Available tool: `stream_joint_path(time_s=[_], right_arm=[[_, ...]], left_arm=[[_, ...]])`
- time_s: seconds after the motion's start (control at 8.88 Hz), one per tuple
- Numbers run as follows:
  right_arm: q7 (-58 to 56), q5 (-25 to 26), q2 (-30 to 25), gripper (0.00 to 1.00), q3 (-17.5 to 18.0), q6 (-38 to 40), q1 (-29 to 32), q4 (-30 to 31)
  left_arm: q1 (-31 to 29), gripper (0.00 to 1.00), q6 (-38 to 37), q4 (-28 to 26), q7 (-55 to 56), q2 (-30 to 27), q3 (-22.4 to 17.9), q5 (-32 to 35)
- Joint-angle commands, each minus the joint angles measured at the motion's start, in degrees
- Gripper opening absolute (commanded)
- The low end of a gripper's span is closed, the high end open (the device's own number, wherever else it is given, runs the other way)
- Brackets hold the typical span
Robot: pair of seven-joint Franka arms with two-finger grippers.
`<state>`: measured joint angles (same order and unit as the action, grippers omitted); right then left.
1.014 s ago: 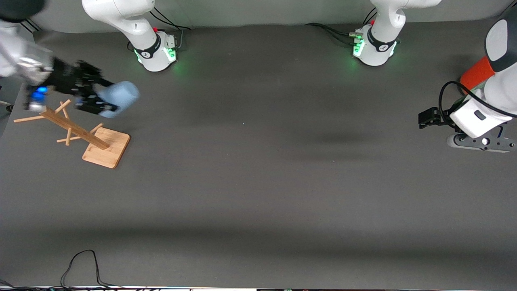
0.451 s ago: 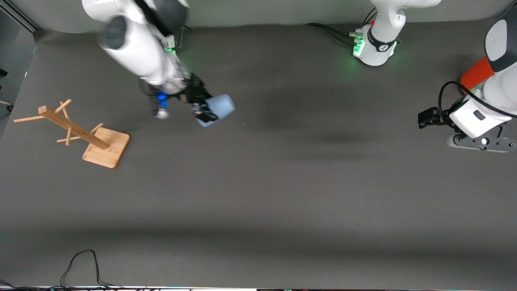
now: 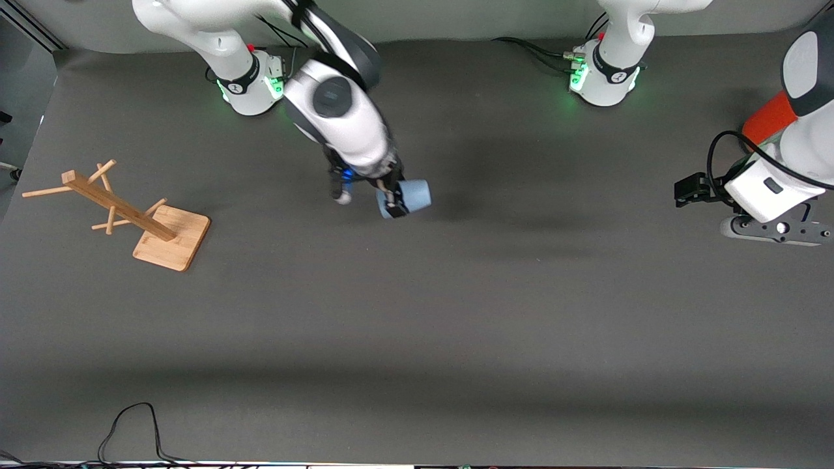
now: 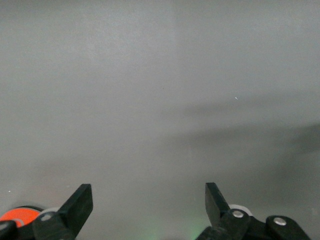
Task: Rotate and upright cup with both arms
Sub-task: 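Lift the blue cup and carry it to the table middle, then lay the cup on its side while the left gripper reaches in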
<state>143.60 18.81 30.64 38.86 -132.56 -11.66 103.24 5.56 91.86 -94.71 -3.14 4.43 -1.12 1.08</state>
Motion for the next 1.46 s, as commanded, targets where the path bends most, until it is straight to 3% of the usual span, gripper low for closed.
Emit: stream_joint_path(time_s=[0.0,0.23,0.34,0.45,0.56,0.68,0.79,0.9,1.13,1.35], right_arm=[[13.1,14.3,13.0,0.38,3.1,0.9,-2.0,-8.8],[14.3,15.4,15.1,0.55,3.3,0.8,-3.8,-9.0],[15.3,16.7,15.4,0.92,3.3,0.8,-5.0,-9.0],[15.8,16.8,15.0,1.0,3.3,1.5,-4.8,-10.1],[13.7,16.8,13.9,1.0,4.1,6.2,-3.3,-12.2],[3.7,16.0,10.8,1.0,8.3,9.9,0.3,-12.4],[-6.3,14.7,6.6,1.0,8.3,15.1,1.8,-12.4],[-16.8,9.9,1.9,1.0,6.4,16.1,2.9,-12.0],[-43.4,-5.3,-10.0,1.0,-7.2,15.9,2.6,-9.0],[-69.9,-13.2,-19.8,1.0,-19.6,16.1,2.4,-3.9]], left_arm=[[0.4,1.0,0.2,-1.1,-0.2,-1.4,-0.2,0.6],[0.3,1.0,0.2,-1.1,-0.3,-1.4,-0.2,0.6],[0.4,1.0,0.2,-1.1,-0.3,-1.4,-0.2,0.6],[0.4,1.0,0.2,-1.1,-0.3,-1.4,-0.2,0.6],[0.4,1.0,0.2,-1.1,-0.3,-1.4,-0.2,0.6],[0.4,1.0,0.2,-1.1,-0.3,-1.4,-0.2,0.6],[0.4,1.0,0.2,-1.1,-0.3,-1.4,-0.2,0.6],[0.5,1.0,0.2,-1.1,-0.3,-1.4,-0.1,0.5],[1.4,1.0,0.2,-0.2,2.1,-1.4,2.3,0.5],[3.3,1.0,0.2,1.7,17.8,0.8,10.9,1.2]])
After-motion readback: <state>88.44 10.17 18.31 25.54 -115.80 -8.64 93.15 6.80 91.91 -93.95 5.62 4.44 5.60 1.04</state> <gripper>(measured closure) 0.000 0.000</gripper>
